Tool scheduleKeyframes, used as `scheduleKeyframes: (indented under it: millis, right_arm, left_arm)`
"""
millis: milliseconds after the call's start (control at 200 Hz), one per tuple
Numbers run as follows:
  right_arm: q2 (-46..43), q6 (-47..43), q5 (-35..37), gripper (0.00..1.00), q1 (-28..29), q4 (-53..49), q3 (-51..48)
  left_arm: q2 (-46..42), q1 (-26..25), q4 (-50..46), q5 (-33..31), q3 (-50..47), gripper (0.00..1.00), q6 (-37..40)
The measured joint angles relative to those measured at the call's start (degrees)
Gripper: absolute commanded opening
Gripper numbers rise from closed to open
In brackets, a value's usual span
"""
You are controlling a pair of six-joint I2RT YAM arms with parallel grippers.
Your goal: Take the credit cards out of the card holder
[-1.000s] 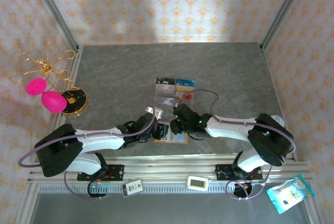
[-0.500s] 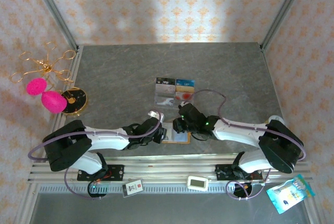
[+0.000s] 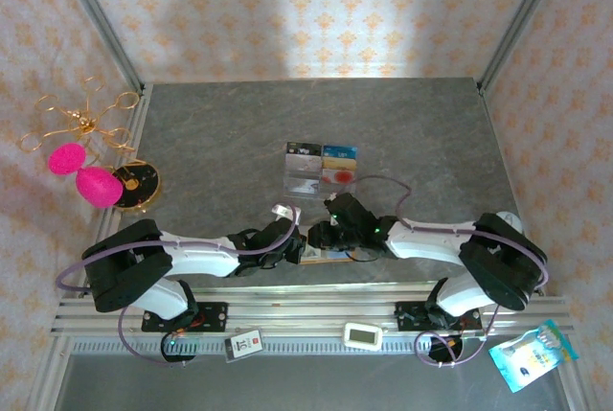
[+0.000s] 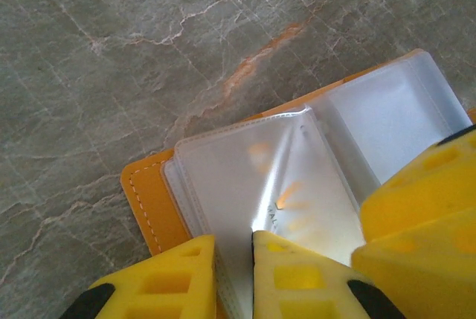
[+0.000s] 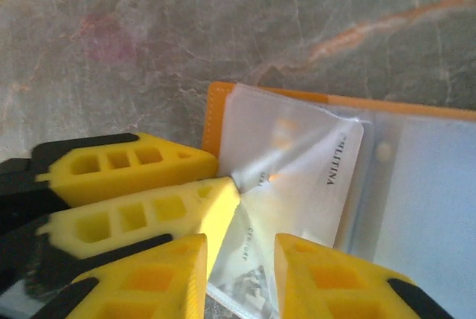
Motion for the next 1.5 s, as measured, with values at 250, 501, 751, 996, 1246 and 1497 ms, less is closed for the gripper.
scheduleKeyframes:
  millis: [250, 501, 751, 996, 1246, 1497]
  right_arm:
    - [1.7, 1.9, 0.2, 0.29, -0.2, 0.1, 0.0]
    - [2.5, 1.9, 3.5, 0.29, 0.2, -0.9, 0.0]
    - [0.0, 1.4, 11.0, 0.33, 2.2, -7.0, 1.0]
    - [-3.0, -1.8, 13.9, 0.20, 2.0, -11.3, 3.0]
    - [-4.6, -7.7, 8.8, 0.20, -4.5, -11.7, 4.0]
    - [-2.1, -9.9, 3.0, 0.23, -5.2, -10.4, 3.6]
  left_arm:
    - [-0.5, 0.0, 0.1, 0.1, -0.5, 0.17, -0.2]
    - [-2.9, -0.4, -2.1, 0.2, -1.6, 0.34, -0.6]
    - [-8.3, -0.4, -7.9, -0.5, -2.2, 0.35, -0.5]
    - [-9.7, -0.4, -9.9, -0.6, 0.6, 0.24, 0.3]
    - [-3.0, -0.4, -7.5, 2.2, 7.0, 0.07, 3.0]
    - [1.5, -0.5, -7.0, 3.4, 7.3, 0.00, 3.6]
